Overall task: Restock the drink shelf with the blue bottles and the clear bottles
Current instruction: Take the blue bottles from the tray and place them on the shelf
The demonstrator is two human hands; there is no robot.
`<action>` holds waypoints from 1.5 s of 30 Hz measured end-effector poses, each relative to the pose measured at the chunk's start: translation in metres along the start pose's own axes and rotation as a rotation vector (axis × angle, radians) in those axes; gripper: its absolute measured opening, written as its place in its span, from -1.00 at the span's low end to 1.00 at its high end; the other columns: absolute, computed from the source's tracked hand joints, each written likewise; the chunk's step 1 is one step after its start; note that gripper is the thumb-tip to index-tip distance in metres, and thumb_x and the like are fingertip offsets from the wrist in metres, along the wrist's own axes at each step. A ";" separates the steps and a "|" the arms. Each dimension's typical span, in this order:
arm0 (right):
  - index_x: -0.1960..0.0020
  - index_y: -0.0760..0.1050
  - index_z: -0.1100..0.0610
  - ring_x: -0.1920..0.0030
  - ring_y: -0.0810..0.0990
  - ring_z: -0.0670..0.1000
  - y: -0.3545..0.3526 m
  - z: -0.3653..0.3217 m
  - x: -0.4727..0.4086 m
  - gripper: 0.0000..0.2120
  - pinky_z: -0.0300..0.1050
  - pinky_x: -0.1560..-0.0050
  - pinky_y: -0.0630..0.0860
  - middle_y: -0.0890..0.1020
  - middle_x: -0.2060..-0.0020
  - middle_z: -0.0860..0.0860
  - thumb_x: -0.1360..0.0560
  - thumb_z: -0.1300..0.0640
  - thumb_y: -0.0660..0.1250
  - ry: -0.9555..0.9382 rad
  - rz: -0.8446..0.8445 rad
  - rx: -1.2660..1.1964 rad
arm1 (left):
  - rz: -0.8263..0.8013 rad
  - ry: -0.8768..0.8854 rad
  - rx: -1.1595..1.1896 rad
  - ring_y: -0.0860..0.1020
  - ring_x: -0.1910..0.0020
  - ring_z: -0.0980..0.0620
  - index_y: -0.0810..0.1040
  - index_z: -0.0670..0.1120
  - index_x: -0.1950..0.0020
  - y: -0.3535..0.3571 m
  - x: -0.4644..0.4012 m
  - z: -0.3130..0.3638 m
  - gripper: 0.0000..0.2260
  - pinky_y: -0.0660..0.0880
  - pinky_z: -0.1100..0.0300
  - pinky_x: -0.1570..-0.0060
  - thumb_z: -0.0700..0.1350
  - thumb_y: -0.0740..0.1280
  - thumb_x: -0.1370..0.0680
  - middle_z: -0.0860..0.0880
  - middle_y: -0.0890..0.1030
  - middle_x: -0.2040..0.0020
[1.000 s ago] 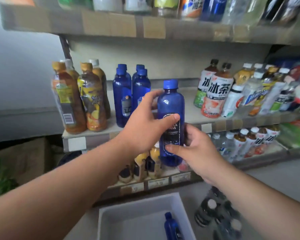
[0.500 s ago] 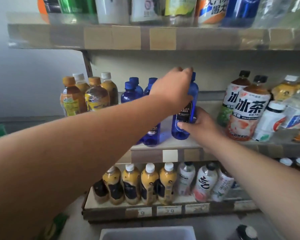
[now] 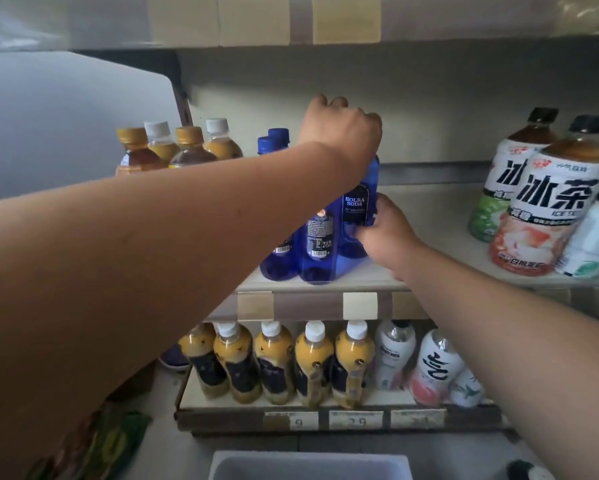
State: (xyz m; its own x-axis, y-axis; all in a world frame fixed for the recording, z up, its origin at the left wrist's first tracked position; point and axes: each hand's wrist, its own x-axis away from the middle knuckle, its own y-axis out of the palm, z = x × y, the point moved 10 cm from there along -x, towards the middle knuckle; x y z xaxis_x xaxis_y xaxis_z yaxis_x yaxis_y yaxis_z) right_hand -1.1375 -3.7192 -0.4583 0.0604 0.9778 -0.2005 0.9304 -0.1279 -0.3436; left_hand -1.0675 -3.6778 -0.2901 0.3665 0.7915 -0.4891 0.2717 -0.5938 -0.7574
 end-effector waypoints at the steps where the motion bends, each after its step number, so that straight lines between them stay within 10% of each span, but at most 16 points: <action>1: -0.20 0.46 0.08 -0.08 0.61 0.07 0.001 0.000 0.000 -0.63 -0.06 -0.10 0.50 0.63 -0.02 -0.01 -0.47 0.36 0.40 0.004 -0.008 0.008 | -0.014 -0.002 -0.002 0.45 -0.28 -0.12 0.45 -0.06 -0.27 0.003 -0.001 -0.001 -0.73 0.28 0.06 -0.19 -0.05 0.27 -0.59 -0.10 0.60 -0.21; 8: -0.05 0.46 0.13 0.03 0.58 0.03 -0.020 -0.019 0.022 -0.66 -0.12 0.04 0.51 0.57 0.16 -0.14 -0.36 0.05 0.46 -0.042 0.198 0.088 | 0.100 0.024 0.079 0.46 -0.28 -0.16 0.46 -0.08 -0.29 -0.017 0.017 0.007 -0.65 0.32 0.00 -0.22 0.02 0.23 -0.56 -0.13 0.57 -0.24; 11: -0.17 0.54 0.13 -0.11 0.63 -0.03 -0.029 -0.040 0.063 -0.69 -0.16 -0.18 0.55 0.66 -0.02 -0.06 -0.44 0.16 0.42 -0.185 0.334 -0.060 | 0.309 -0.010 0.404 0.48 -0.24 -0.15 0.47 -0.10 -0.29 -0.034 0.060 0.000 -0.66 0.39 -0.01 -0.11 -0.05 0.17 -0.55 -0.10 0.57 -0.23; 15: 0.00 0.58 0.06 0.08 0.65 -0.23 -0.017 -0.048 0.122 -0.76 -0.33 0.01 0.56 0.69 0.11 -0.09 -0.42 0.34 0.39 -0.287 0.327 -0.169 | 0.340 -0.024 0.849 0.55 -0.15 -0.08 0.53 -0.14 -0.27 -0.001 0.123 0.006 -0.67 0.47 0.05 -0.09 -0.08 0.17 -0.57 -0.08 0.61 -0.16; 19: -0.05 0.62 0.07 0.06 0.70 -0.14 -0.007 -0.021 0.170 -0.83 -0.12 -0.02 0.64 0.72 0.11 -0.07 -0.49 0.26 0.39 -0.298 0.345 -0.143 | 0.291 -0.112 1.153 0.56 -0.04 0.05 0.49 -0.17 -0.26 0.045 0.180 0.027 -0.73 0.49 0.18 -0.07 -0.13 0.19 -0.60 -0.02 0.60 -0.09; 27: -0.06 0.63 0.13 0.08 0.71 -0.09 0.020 0.127 0.259 -0.84 -0.17 -0.04 0.64 0.72 0.11 -0.01 -0.49 0.17 0.44 -0.006 0.334 0.042 | -0.173 -0.282 1.411 0.57 -0.09 0.01 0.40 -0.19 -0.32 0.163 0.294 0.119 -0.71 0.42 0.25 -0.06 -0.13 0.19 -0.63 -0.05 0.60 -0.11; 31: -0.14 0.60 0.27 0.00 0.66 -0.01 0.030 0.214 0.307 -0.78 -0.23 -0.13 0.57 0.68 0.03 0.06 -0.53 0.22 0.39 0.289 0.235 0.239 | -0.699 -0.416 1.384 0.52 -0.25 -0.09 0.41 -0.16 -0.35 0.240 0.382 0.187 -0.64 0.44 0.17 -0.18 -0.31 0.23 -0.55 -0.12 0.54 -0.27; 36: 0.32 0.33 0.18 0.17 0.47 0.18 0.050 0.293 0.373 -0.75 -0.08 0.20 0.33 0.49 0.29 0.14 -0.54 0.27 0.21 0.666 -0.072 0.576 | -1.148 -0.510 1.432 0.52 -0.17 -0.15 0.35 -0.24 -0.42 0.283 0.480 0.254 -0.59 0.49 0.04 -0.19 -0.27 0.28 -0.58 -0.18 0.52 -0.28; 40: -0.14 0.56 0.28 -0.05 0.61 0.23 0.068 0.331 0.427 -0.77 -0.12 0.12 0.40 0.63 -0.08 0.24 -0.53 0.25 0.23 0.938 -0.266 0.655 | -1.401 -0.659 1.424 0.43 0.25 -0.03 0.47 -0.22 -0.08 0.290 0.536 0.279 -0.88 0.43 0.11 0.10 -0.27 0.28 -0.55 -0.07 0.43 0.20; 42: -0.15 0.58 0.25 -0.04 0.63 0.22 0.067 0.341 0.442 -0.75 -0.12 0.13 0.41 0.66 -0.08 0.22 -0.52 0.21 0.27 0.963 -0.288 0.694 | -1.481 -0.701 1.433 0.44 0.25 -0.03 0.44 -0.14 0.11 0.288 0.550 0.289 -0.93 0.48 0.07 0.06 -0.21 0.31 -0.55 -0.11 0.46 0.17; 45: -0.09 0.60 0.23 0.05 0.63 0.18 0.061 0.347 0.445 -0.77 -0.15 0.17 0.40 0.67 0.00 0.18 -0.53 0.12 0.33 0.971 -0.217 0.676 | -1.523 -0.815 1.556 0.58 0.03 -0.11 0.53 -0.17 -0.20 0.290 0.565 0.301 -0.75 0.56 0.06 0.07 -0.10 0.34 -0.57 -0.19 0.60 -0.08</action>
State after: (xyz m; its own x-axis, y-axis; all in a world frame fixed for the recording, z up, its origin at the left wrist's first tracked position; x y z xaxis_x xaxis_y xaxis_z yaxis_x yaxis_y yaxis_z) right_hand -1.1792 -3.3492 -0.8874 0.4433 0.6691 0.5965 0.5948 0.2783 -0.7542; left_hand -1.0494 -3.3591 -0.9158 0.2186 0.5038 0.8357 -0.8781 0.4752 -0.0568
